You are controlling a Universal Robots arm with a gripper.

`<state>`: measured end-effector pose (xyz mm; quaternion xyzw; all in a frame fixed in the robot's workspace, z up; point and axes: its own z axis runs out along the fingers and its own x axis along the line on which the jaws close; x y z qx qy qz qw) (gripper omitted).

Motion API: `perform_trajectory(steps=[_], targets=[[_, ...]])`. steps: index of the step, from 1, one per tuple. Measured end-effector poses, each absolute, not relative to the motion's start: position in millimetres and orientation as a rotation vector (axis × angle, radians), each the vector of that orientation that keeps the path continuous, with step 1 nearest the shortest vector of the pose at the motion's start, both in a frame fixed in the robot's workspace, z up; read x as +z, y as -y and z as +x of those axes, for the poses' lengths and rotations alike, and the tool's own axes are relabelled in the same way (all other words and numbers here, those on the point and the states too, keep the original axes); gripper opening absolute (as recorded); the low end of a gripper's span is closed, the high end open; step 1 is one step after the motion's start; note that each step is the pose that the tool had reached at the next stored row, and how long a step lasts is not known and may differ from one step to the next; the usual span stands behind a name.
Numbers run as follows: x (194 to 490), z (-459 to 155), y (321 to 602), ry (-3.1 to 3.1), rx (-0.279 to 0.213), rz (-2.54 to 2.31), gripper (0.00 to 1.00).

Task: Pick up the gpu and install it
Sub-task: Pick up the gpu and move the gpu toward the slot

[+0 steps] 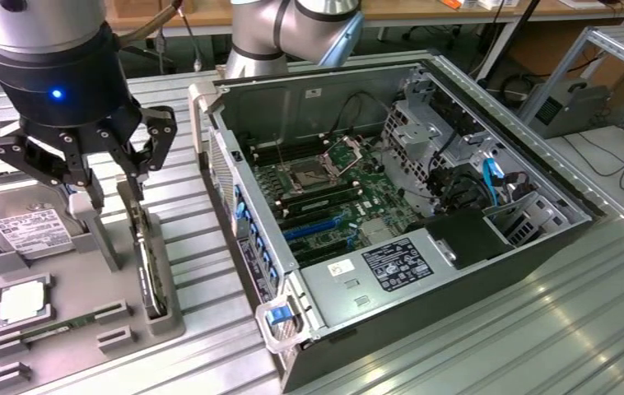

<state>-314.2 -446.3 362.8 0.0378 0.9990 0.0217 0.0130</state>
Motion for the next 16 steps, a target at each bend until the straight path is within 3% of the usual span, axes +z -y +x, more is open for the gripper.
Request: perform_trajectory(steps=[16], targets=[[321, -315, 446, -3.113, 0.068, 0.118, 0.42]])
